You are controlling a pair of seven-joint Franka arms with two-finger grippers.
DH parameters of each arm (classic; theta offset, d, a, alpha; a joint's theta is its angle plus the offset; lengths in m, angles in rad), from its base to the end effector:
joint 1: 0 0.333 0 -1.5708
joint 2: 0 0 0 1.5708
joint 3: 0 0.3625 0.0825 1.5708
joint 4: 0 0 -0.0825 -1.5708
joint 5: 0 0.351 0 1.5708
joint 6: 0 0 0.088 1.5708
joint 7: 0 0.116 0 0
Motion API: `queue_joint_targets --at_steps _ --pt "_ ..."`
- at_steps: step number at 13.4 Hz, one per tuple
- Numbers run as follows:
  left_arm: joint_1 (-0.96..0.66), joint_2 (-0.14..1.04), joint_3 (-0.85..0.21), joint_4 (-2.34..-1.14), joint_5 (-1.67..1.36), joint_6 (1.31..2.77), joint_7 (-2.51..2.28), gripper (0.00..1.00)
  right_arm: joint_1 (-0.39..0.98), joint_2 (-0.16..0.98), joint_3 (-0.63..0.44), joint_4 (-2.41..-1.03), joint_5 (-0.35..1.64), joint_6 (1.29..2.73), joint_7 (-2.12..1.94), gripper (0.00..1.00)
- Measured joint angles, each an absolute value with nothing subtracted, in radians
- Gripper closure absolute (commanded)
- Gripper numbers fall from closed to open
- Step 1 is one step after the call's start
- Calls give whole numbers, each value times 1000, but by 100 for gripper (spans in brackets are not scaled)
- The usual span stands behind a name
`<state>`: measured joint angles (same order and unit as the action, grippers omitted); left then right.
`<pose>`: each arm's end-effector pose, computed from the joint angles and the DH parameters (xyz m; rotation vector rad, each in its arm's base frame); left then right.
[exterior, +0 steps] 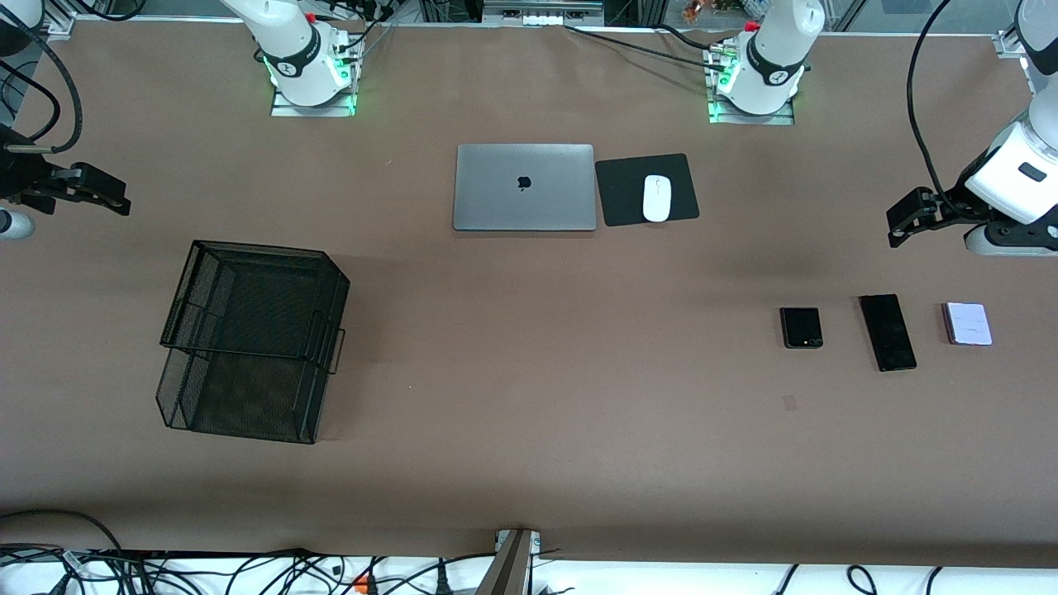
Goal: Place phones with both arms
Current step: 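Reach the left gripper down to the small black flip phone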
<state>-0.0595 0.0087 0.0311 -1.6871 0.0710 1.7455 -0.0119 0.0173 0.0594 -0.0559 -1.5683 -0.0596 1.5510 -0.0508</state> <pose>0.5379 -0.0083 0.6216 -3.0708 0.0416 -0.0785 0.5372 -0.0267 0.6302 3.0797 0.0204 -0.1222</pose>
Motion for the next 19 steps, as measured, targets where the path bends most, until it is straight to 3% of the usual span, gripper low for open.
queue_joint_targets --at_steps 14,19 --pt "-71 27 25 -1677 68 1682 -43 0 17 59 -56 -1568 -60 1551 -51 0" --pt "-61 119 32 -1675 68 1673 -28 0 17 59 -54 -1568 -60 1551 -51 0"
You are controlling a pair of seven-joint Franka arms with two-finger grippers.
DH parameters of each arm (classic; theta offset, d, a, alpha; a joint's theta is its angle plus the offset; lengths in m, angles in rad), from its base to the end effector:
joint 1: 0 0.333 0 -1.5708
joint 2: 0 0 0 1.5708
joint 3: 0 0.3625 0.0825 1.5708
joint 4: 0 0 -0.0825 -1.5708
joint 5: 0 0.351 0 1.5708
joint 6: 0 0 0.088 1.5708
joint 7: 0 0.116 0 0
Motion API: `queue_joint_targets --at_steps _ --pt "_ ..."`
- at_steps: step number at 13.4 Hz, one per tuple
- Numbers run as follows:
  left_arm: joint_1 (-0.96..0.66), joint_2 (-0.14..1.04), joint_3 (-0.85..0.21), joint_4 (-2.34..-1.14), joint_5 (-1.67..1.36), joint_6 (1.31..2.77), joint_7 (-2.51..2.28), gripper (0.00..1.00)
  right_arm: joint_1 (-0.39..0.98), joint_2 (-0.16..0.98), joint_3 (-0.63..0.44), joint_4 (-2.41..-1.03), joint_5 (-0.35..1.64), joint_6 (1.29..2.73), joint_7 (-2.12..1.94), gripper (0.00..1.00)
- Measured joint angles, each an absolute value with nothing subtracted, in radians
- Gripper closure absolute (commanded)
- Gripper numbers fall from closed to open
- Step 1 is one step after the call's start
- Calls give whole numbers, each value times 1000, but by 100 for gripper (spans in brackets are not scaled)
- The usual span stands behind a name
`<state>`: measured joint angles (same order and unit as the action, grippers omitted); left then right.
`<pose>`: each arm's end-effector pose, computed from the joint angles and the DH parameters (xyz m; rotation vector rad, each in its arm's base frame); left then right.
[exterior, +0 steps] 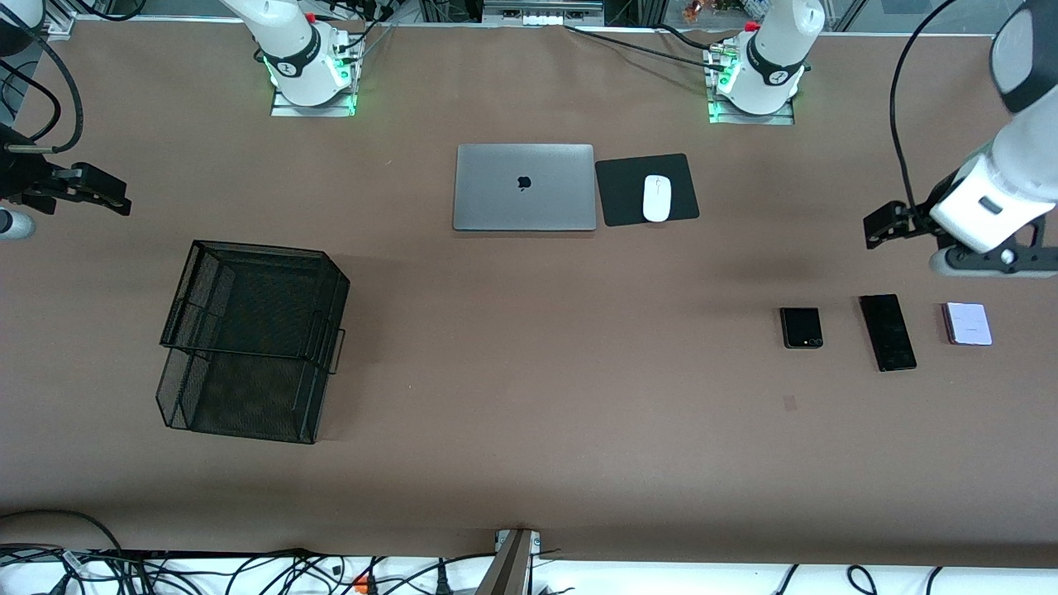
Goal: Place phones with both arms
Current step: 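Reach the left gripper down to the small black flip phone, then close the left gripper on the small black flip phone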
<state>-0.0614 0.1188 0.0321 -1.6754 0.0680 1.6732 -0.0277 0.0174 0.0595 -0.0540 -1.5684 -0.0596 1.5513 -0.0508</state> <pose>0.5588 -0.0101 0.5604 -3.0618 0.0194 0.1822 0.5373 -0.0257 0.6302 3.0797 0.0235 -0.1220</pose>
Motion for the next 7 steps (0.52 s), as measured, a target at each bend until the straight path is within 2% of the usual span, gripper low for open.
queue_joint_targets --at_steps 4,7 --pt "-19 307 38 -1701 68 1862 -15 0 17 60 -53 -1569 -60 1551 -51 0" --pt "1 399 38 -1848 68 2208 -11 0 17 60 -53 -1569 -60 1551 -51 0"
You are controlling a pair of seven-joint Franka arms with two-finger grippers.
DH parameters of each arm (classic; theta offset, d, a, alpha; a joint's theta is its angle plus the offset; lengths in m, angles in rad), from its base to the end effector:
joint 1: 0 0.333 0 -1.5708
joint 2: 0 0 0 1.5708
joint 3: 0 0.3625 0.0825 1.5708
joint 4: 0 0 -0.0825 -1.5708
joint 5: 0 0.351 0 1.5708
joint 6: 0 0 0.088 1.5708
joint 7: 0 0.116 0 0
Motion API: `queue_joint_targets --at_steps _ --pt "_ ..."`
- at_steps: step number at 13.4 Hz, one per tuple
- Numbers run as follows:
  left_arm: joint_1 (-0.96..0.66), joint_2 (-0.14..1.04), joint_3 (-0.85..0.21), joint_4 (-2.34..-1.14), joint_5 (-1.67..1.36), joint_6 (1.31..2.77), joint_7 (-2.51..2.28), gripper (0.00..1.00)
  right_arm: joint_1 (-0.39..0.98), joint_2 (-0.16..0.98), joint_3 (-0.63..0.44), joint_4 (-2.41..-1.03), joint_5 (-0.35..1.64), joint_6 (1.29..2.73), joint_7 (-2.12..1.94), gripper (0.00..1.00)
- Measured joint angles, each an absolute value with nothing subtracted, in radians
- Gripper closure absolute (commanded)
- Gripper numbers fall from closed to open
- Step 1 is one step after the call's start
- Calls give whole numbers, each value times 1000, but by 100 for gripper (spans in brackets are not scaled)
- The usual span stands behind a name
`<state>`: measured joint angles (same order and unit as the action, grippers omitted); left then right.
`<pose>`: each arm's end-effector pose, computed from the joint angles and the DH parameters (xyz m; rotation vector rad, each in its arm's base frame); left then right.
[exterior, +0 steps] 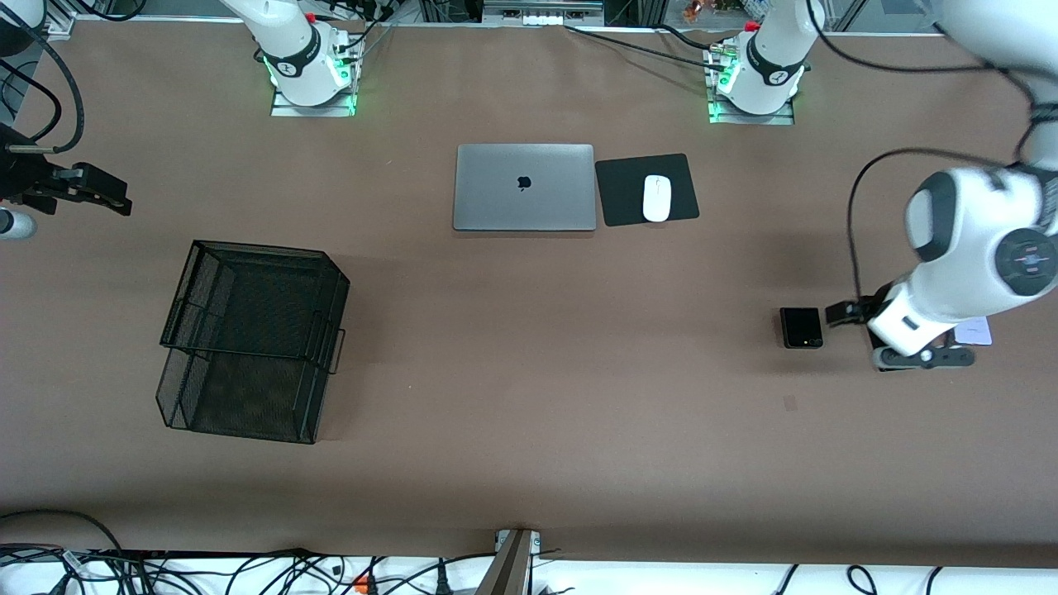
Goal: Place phones with both arms
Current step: 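Close the left gripper on the small black flip phone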
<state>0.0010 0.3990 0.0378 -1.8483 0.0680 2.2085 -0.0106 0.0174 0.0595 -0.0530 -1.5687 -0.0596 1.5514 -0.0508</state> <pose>0.6252 0.0248 0.3605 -3.0729 -0.0079 0.0610 0.5373 -0.0252 0.6300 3.0797 0.0251 -0.1223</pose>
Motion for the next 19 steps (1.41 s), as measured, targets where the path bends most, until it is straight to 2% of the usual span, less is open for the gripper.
queue_joint_targets --at_steps 5,8,11,12,13,14,17,19 --pt "0 454 34 -2102 68 2610 -12 0 18 60 -51 -1569 -60 1551 -51 0" --pt "0 488 34 -2172 68 2749 -12 0 19 61 -49 -1570 -60 1551 -51 0" --pt "2 508 35 -2193 68 2796 -12 1 19 61 -49 -1570 -60 1551 -51 0" --pt "2 508 35 -2193 68 2796 -12 39 19 61 -49 -1570 -60 1551 -51 0" --pt "2 508 35 -2193 68 2797 -12 57 19 61 -49 -1570 -60 1551 -51 0" --pt "2 508 35 -2191 68 2798 -14 62 19 61 -49 -1571 -60 1551 -51 0" --pt "1 497 33 -2176 68 2785 -14 64 19 61 -49 -1571 -60 1551 -51 0" --pt "-2 494 12 -2118 68 2664 -15 64 19 61 -48 -1571 -60 1551 -51 0"
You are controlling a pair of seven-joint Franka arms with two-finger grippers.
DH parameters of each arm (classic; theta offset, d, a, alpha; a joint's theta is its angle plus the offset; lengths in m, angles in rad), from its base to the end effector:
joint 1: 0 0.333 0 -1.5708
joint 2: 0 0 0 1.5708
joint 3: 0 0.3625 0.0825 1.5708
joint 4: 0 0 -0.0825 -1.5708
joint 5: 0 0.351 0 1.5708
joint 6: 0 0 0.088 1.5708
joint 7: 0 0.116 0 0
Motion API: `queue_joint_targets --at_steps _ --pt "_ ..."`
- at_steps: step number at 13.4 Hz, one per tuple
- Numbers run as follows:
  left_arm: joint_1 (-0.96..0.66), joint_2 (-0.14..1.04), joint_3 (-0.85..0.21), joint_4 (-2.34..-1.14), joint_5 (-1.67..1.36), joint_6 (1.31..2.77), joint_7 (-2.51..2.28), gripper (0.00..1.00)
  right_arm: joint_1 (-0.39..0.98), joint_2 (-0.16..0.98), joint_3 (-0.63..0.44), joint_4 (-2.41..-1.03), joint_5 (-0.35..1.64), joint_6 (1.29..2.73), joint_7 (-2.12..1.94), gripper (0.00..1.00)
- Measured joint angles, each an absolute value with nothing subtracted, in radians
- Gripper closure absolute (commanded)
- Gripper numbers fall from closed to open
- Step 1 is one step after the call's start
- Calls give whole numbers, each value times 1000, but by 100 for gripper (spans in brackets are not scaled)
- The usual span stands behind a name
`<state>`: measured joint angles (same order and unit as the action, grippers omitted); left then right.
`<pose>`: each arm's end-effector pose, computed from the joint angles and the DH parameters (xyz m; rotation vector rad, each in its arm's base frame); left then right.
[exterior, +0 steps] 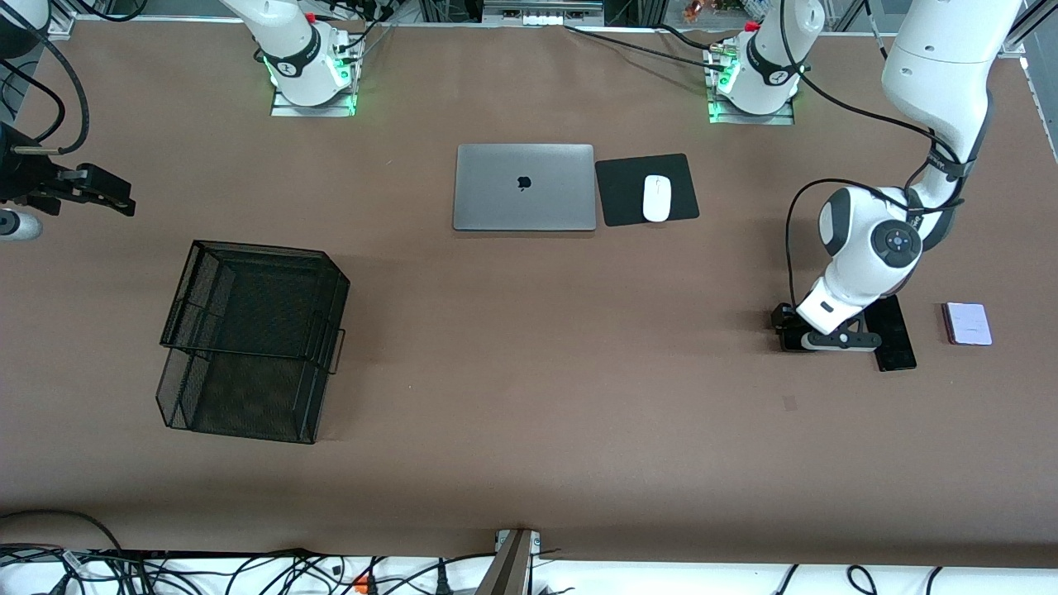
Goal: Place phones with both arms
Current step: 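Close the left gripper on the small black flip phone, then carry the flip phone with the left gripper and set it beside the laptop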
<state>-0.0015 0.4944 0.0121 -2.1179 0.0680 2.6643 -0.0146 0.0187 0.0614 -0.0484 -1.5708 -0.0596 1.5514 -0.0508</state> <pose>0.5869 0.0042 0.2403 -3.1016 0.0558 -0.0806 0.5379 -0.0221 0.6281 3.0795 0.0344 -0.1282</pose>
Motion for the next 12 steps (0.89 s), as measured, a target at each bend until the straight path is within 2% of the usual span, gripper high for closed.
queue_joint_targets --at_steps 3,5,9,12 --pt "-4 485 -55 -1897 57 2280 -16 64 19 61 -48 -1571 -60 1551 -51 0" --pt "-13 479 -128 -1763 -20 2127 -20 64 19 61 -48 -1571 -60 1551 -51 0" --pt "-124 534 -222 -1669 -122 2103 -71 64 19 61 -48 -1571 -60 1551 -51 0" --pt "-297 656 -227 -1571 -141 2204 -227 62 19 61 -48 -1571 -60 1551 -51 0"
